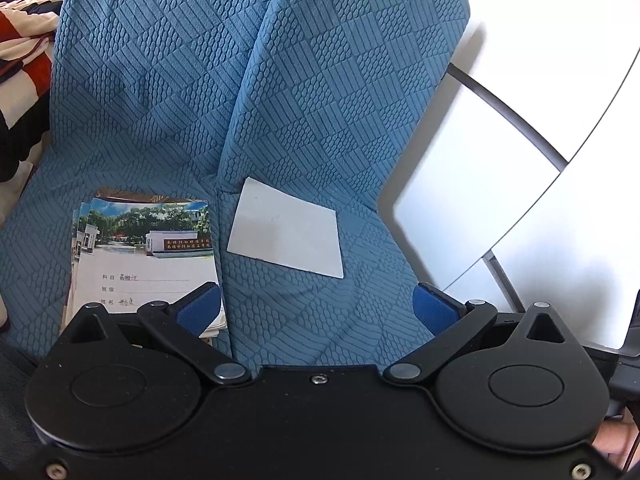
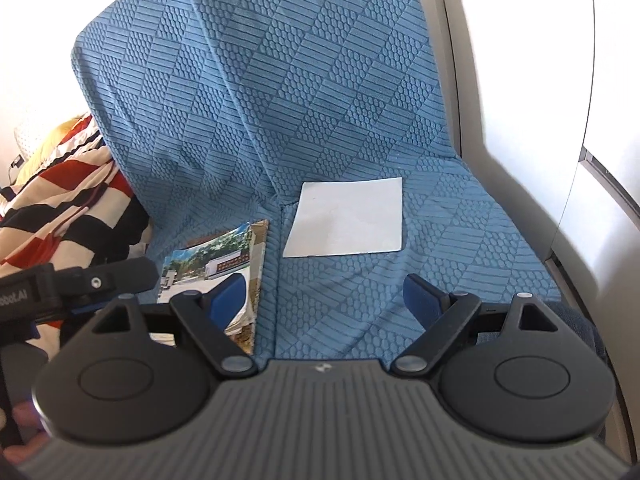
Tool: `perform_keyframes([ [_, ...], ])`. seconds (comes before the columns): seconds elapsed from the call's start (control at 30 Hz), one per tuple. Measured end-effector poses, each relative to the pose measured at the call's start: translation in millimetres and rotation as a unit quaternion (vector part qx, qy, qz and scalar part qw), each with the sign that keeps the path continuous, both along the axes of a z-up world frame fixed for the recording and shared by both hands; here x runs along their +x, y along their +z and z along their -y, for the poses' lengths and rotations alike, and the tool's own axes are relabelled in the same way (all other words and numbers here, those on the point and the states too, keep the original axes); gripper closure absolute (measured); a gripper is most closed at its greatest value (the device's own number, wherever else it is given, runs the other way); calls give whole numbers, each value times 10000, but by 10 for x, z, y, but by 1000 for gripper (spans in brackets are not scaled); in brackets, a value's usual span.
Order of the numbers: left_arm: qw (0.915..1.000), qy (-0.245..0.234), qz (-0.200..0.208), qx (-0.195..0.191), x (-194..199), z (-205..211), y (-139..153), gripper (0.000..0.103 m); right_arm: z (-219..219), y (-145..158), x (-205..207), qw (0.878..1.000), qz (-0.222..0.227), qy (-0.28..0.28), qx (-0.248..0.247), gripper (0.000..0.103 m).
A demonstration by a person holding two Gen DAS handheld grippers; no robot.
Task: Organize objects
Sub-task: 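Raise both grippers and move toward the white sheet on the seat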
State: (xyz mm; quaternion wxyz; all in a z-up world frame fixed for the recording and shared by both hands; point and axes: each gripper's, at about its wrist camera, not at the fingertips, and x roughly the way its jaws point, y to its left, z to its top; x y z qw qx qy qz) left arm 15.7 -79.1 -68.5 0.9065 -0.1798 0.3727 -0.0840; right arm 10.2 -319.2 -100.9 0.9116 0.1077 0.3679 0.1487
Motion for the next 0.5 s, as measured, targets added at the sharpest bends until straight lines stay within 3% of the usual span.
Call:
perform_keyframes([
  [0.13, 9999, 1, 2, 127, 73, 111, -98, 1, 70, -130, 74, 10000, 22, -52, -16, 16],
  [0.5, 9993, 270, -255, -65, 381, 207, -474, 1, 306, -586, 426, 9991, -122, -389, 100, 16],
])
